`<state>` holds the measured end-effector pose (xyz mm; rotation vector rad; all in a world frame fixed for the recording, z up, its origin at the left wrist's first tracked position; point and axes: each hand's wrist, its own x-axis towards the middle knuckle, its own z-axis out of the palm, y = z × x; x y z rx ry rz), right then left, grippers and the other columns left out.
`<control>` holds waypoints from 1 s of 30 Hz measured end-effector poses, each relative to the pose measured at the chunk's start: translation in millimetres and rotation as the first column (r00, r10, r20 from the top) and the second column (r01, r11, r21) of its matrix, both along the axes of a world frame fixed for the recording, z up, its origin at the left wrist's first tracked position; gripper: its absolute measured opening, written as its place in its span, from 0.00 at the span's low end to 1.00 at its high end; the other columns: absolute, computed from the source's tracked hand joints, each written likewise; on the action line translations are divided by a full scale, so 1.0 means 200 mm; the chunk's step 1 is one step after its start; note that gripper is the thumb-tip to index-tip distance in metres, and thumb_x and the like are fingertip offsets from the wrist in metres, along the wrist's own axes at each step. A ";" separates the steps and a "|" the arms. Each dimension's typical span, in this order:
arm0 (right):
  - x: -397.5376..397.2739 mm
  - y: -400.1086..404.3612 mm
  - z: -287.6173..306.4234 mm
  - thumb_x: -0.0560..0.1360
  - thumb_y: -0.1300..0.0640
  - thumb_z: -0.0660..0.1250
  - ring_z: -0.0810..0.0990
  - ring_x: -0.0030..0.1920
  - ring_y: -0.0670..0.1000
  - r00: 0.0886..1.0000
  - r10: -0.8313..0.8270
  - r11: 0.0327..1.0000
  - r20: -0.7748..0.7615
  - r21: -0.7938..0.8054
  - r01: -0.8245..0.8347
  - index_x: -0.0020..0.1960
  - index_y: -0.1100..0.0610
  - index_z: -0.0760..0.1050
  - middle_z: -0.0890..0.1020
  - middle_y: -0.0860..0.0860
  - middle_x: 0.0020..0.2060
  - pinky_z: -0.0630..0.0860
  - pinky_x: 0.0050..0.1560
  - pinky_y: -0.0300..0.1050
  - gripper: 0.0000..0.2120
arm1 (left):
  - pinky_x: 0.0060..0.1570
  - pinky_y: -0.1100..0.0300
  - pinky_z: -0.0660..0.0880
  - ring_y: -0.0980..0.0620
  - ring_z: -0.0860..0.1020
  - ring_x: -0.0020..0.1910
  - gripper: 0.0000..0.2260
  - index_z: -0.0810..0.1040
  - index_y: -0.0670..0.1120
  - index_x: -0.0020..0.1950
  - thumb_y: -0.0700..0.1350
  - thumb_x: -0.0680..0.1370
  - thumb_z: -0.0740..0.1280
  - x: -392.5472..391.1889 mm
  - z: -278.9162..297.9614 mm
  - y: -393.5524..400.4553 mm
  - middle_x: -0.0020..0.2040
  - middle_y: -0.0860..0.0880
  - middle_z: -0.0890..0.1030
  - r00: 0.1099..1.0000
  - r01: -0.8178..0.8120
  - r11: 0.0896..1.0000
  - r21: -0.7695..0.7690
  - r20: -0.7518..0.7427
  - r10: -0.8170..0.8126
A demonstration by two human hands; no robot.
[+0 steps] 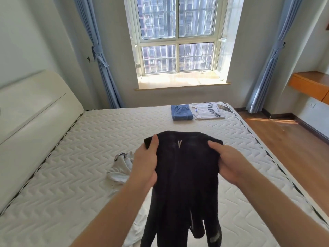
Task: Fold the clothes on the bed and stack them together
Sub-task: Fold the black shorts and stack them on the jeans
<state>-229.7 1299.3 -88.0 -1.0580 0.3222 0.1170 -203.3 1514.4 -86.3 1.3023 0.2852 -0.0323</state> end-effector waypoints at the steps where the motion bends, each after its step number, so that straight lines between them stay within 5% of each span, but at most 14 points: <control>1: -0.02 0.04 -0.01 0.80 0.62 0.62 0.85 0.50 0.55 0.999 0.012 1.000 0.036 -0.009 -0.011 0.55 0.66 0.79 0.85 0.60 0.50 0.83 0.42 0.44 0.10 | 0.36 0.63 0.78 0.60 0.84 0.40 0.11 0.81 0.53 0.47 0.58 0.78 0.66 -0.03 -0.01 -0.03 0.41 0.58 0.86 0.998 -0.015 0.996 0.086 0.057 0.010; 5: -0.08 0.15 -0.01 0.80 0.62 0.62 0.85 0.51 0.54 0.987 0.051 0.985 0.154 -0.171 -0.024 0.54 0.59 0.82 0.86 0.56 0.49 0.81 0.48 0.45 0.10 | 0.44 0.61 0.76 0.67 0.80 0.40 0.09 0.79 0.57 0.44 0.61 0.77 0.65 -0.12 -0.05 -0.09 0.41 0.66 0.82 0.975 -0.084 0.912 0.402 0.222 -0.008; 9: -0.13 0.22 0.01 0.80 0.61 0.62 0.85 0.49 0.48 0.971 0.137 0.929 0.198 -0.366 -0.056 0.56 0.50 0.81 0.86 0.49 0.48 0.80 0.44 0.37 0.11 | 0.44 0.63 0.74 0.67 0.79 0.42 0.06 0.78 0.60 0.45 0.59 0.78 0.64 -0.16 -0.06 -0.12 0.43 0.67 0.81 0.944 -0.134 0.835 0.534 0.325 -0.056; 12: -0.17 0.26 0.03 0.82 0.59 0.59 0.84 0.54 0.48 0.947 0.246 0.894 0.209 -0.427 -0.138 0.61 0.47 0.79 0.85 0.48 0.52 0.78 0.54 0.43 0.14 | 0.45 0.64 0.75 0.66 0.79 0.44 0.03 0.78 0.62 0.47 0.57 0.79 0.65 -0.19 -0.07 -0.15 0.44 0.66 0.81 0.916 -0.181 0.816 0.549 0.396 -0.063; 16: -0.21 0.31 0.09 0.81 0.50 0.59 0.76 0.66 0.56 0.886 0.379 0.926 0.267 -0.099 -0.365 0.71 0.58 0.71 0.78 0.60 0.64 0.76 0.61 0.47 0.21 | 0.46 0.70 0.72 0.69 0.78 0.47 0.02 0.77 0.64 0.48 0.57 0.79 0.64 -0.21 -0.07 -0.17 0.47 0.70 0.80 0.915 -0.213 0.821 0.530 0.403 -0.023; 19: -0.22 0.26 0.10 0.67 0.39 0.73 0.65 0.71 0.63 0.843 0.425 0.891 0.328 0.012 -0.454 0.71 0.66 0.63 0.66 0.69 0.68 0.73 0.66 0.51 0.45 | 0.46 0.70 0.70 0.70 0.77 0.47 0.08 0.76 0.63 0.49 0.63 0.78 0.60 -0.22 -0.07 -0.17 0.47 0.71 0.79 0.927 -0.194 0.847 0.496 0.375 -0.007; 22: -0.21 0.23 0.10 0.75 0.40 0.59 0.71 0.71 0.53 0.826 0.445 0.848 0.346 0.131 -0.513 0.75 0.60 0.65 0.74 0.57 0.70 0.69 0.70 0.44 0.35 | 0.51 0.69 0.72 0.69 0.77 0.51 0.19 0.75 0.63 0.53 0.72 0.74 0.54 -0.21 -0.07 -0.15 0.49 0.70 0.79 0.924 -0.119 0.867 0.483 0.373 -0.081; 26: -0.14 0.16 0.04 0.76 0.43 0.51 0.69 0.73 0.52 0.878 0.392 0.855 0.275 0.244 -0.458 0.76 0.61 0.61 0.71 0.56 0.72 0.58 0.76 0.50 0.33 | 0.54 0.75 0.71 0.68 0.76 0.57 0.27 0.71 0.60 0.65 0.64 0.67 0.70 -0.20 -0.07 -0.09 0.56 0.70 0.78 0.865 -0.011 0.818 0.575 0.416 -0.281; 30: -0.10 0.11 0.00 0.79 0.40 0.48 0.70 0.72 0.53 0.890 0.387 0.855 0.240 0.267 -0.444 0.73 0.61 0.66 0.72 0.58 0.71 0.62 0.73 0.51 0.32 | 0.49 0.74 0.72 0.70 0.77 0.53 0.17 0.72 0.71 0.56 0.51 0.74 0.71 -0.17 -0.05 -0.05 0.53 0.70 0.78 0.879 -0.090 0.838 0.538 0.438 -0.187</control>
